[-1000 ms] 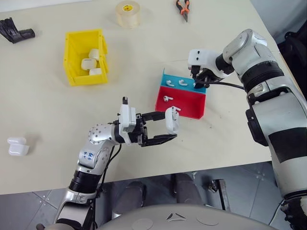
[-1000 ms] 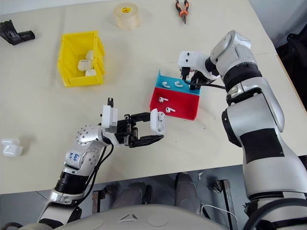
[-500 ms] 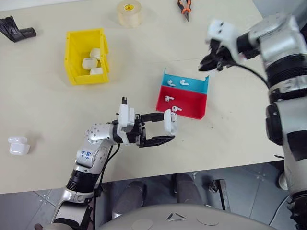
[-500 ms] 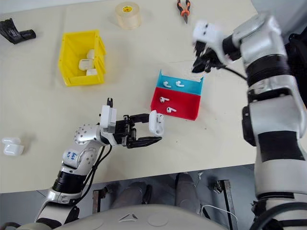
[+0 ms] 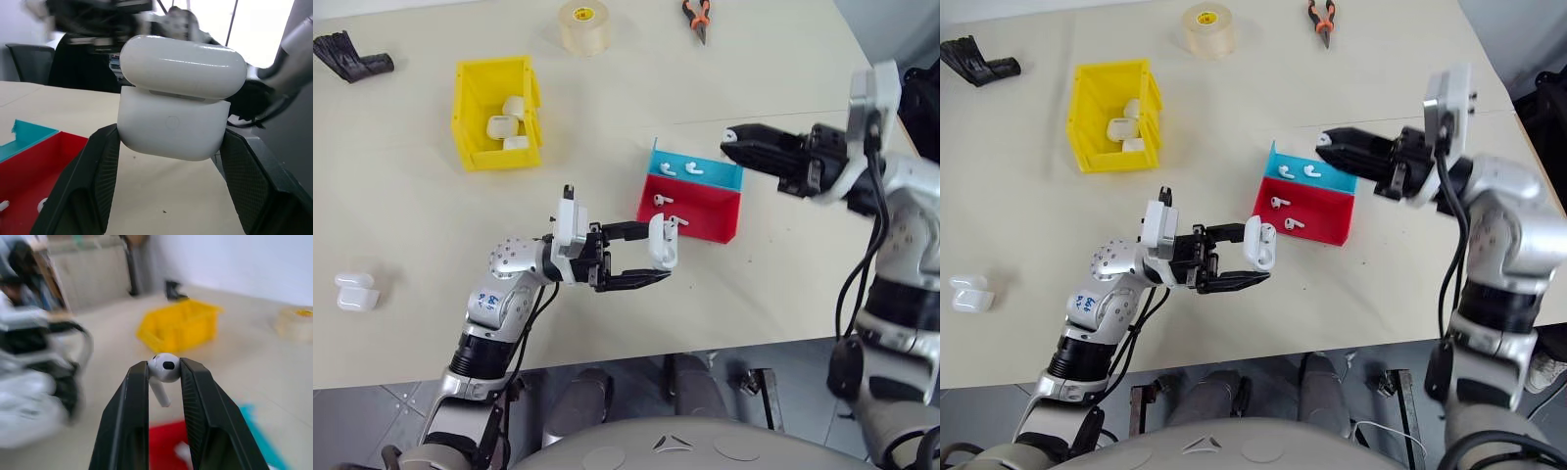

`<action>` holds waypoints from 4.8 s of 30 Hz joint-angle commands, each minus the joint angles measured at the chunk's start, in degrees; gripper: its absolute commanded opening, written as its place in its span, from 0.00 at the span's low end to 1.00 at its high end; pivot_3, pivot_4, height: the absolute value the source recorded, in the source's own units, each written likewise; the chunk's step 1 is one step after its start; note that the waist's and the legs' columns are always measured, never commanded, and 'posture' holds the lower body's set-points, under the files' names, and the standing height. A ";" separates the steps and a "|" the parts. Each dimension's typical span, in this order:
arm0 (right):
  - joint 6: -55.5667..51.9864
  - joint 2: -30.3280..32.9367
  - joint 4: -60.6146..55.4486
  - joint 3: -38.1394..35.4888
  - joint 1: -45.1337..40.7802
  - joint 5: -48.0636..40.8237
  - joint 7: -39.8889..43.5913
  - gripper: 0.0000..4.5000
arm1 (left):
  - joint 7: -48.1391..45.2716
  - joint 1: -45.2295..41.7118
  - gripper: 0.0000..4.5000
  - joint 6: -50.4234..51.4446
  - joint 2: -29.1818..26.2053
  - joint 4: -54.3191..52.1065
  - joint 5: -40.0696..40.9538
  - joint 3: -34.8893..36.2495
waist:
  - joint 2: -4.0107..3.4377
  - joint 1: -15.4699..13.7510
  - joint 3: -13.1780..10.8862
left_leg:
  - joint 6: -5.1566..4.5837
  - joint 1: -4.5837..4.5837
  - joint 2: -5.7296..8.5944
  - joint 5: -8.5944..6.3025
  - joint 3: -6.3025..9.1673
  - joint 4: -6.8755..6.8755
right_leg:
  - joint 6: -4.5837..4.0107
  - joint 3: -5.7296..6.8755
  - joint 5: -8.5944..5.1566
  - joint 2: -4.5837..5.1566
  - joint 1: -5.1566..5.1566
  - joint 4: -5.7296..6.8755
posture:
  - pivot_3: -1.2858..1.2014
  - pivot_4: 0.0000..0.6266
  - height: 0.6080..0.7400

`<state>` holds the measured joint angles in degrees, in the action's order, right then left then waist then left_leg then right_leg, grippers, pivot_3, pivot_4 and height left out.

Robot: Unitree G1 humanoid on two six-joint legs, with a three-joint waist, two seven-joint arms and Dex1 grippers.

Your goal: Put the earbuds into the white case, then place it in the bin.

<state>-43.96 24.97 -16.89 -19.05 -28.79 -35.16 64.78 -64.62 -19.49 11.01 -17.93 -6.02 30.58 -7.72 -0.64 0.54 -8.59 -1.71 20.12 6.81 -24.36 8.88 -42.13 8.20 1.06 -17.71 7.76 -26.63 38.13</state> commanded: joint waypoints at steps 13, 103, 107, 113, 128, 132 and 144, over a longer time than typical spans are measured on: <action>5.53 -5.99 -22.27 6.28 20.23 -15.22 -15.96 0.16 | -1.02 -2.59 0.61 2.63 0.43 -0.53 2.52 0.76 | 0.00 -0.46 0.00 | -0.04 -0.07 0.35 -0.01 0.22 0.08 | 0.10 0.01 0.07 0.16 0.07 -0.05 | 0.52 0.24 1.00; 34.65 8.24 -7.69 5.72 23.62 2.08 -15.46 0.59 | 29.19 3.18 0.61 9.92 0.82 -8.62 -8.81 13.18 | 0.04 -1.89 0.01 | -0.75 -0.51 0.71 -0.33 0.23 0.14 | 0.39 0.09 0.25 0.38 0.19 -0.22 | 0.52 0.24 1.00; 36.86 9.73 -8.82 7.60 24.88 4.83 -13.42 0.90 | 39.75 4.58 0.61 13.70 4.35 -10.38 -7.63 18.82 | 0.05 -2.05 0.01 | -0.76 -0.60 0.73 -0.34 0.23 0.15 | 0.39 0.04 0.25 0.39 0.25 -0.20 | 0.52 0.24 1.00; 36.37 9.31 -6.73 8.28 23.03 6.06 -14.91 0.99 | 49.44 -2.77 0.61 12.02 5.83 -2.48 -9.32 23.60 | 0.09 -2.06 0.04 | -0.77 -0.64 0.74 -0.34 0.23 0.16 | 0.42 0.03 0.26 0.37 0.27 -0.22 | 0.52 0.24 1.00; 34.86 9.52 -7.87 8.76 22.06 6.36 -16.73 0.99 | 58.53 -25.02 0.61 -4.10 -0.43 33.23 -22.40 21.77 | 0.14 -1.86 0.04 | -0.77 -0.71 0.86 -0.34 0.23 0.13 | 0.43 0.01 0.27 0.42 0.22 -0.17 | 0.52 0.24 1.00; 34.89 9.41 -8.23 8.93 22.28 6.34 -17.23 0.99 | 56.34 -26.50 0.61 -4.23 -0.11 35.24 -20.14 22.27 | 0.15 -1.87 0.04 | -0.77 -0.70 0.96 -0.34 0.28 0.13 | 0.45 0.01 0.28 0.50 0.22 -0.15 | 0.52 0.24 1.00; 35.52 10.84 -5.70 8.72 21.44 6.25 -14.87 1.00 | 44.29 -17.92 0.99 -1.29 -6.36 20.00 -17.44 21.06 | 0.14 -1.22 0.04 | -0.77 -0.77 1.06 -0.34 0.34 0.15 | 0.50 -0.02 0.31 0.60 0.17 -0.16 | 0.52 0.24 1.00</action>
<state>-9.06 34.93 -22.15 -9.16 -7.03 -28.23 49.12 -18.06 -38.07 9.85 -22.60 17.91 12.26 12.73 -0.50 -0.68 -8.55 -2.48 19.31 7.87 -24.70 9.22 -41.97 8.70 1.04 -17.41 8.36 -26.46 37.97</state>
